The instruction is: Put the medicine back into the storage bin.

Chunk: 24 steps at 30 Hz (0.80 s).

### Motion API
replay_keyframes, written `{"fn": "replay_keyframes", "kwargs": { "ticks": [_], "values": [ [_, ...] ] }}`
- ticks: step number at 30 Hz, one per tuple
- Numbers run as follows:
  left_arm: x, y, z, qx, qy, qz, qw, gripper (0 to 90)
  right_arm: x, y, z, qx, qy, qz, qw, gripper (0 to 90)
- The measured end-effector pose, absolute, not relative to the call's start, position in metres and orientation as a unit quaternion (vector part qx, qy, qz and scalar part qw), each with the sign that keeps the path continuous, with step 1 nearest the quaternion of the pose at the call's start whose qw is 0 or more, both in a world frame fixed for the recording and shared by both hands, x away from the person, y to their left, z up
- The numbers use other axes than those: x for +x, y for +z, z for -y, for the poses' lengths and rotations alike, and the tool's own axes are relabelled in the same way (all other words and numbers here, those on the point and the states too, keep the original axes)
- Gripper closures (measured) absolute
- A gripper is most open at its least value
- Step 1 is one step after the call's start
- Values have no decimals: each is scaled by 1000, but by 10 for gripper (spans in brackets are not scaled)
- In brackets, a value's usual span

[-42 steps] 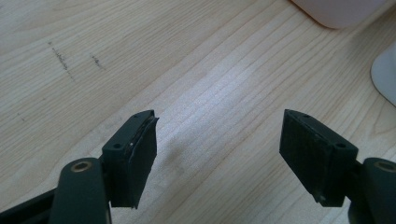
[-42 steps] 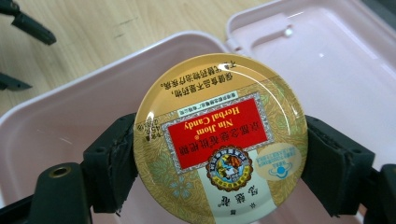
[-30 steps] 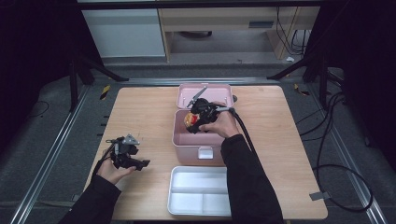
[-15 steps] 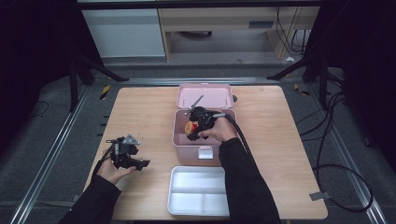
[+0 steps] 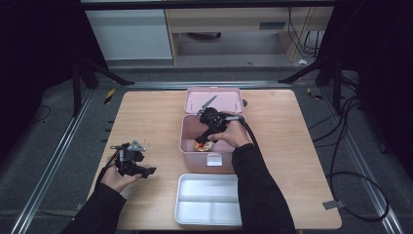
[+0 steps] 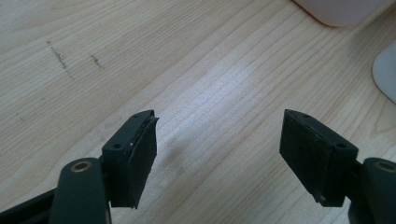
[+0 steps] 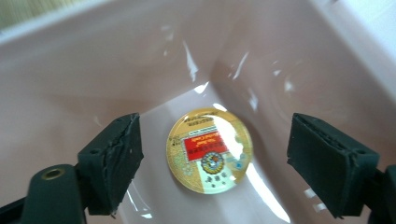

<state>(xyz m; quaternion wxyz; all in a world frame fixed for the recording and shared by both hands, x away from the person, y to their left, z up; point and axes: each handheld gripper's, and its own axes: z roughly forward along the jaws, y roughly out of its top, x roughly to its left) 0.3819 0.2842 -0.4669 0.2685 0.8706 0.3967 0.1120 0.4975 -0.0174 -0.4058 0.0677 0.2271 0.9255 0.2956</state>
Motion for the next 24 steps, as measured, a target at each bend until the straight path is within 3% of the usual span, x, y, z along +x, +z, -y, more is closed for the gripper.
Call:
{"fn": "replay_keyframes", "kwargs": {
  "ticks": [10, 24],
  "values": [
    [379, -461, -280, 875, 118, -383, 271, 274, 471, -356, 50, 225, 339, -907, 114, 228],
    [368, -438, -265, 888, 129, -337, 286, 322, 415, -336, 120, 203, 363, -893, 171, 250]
  ]
}}
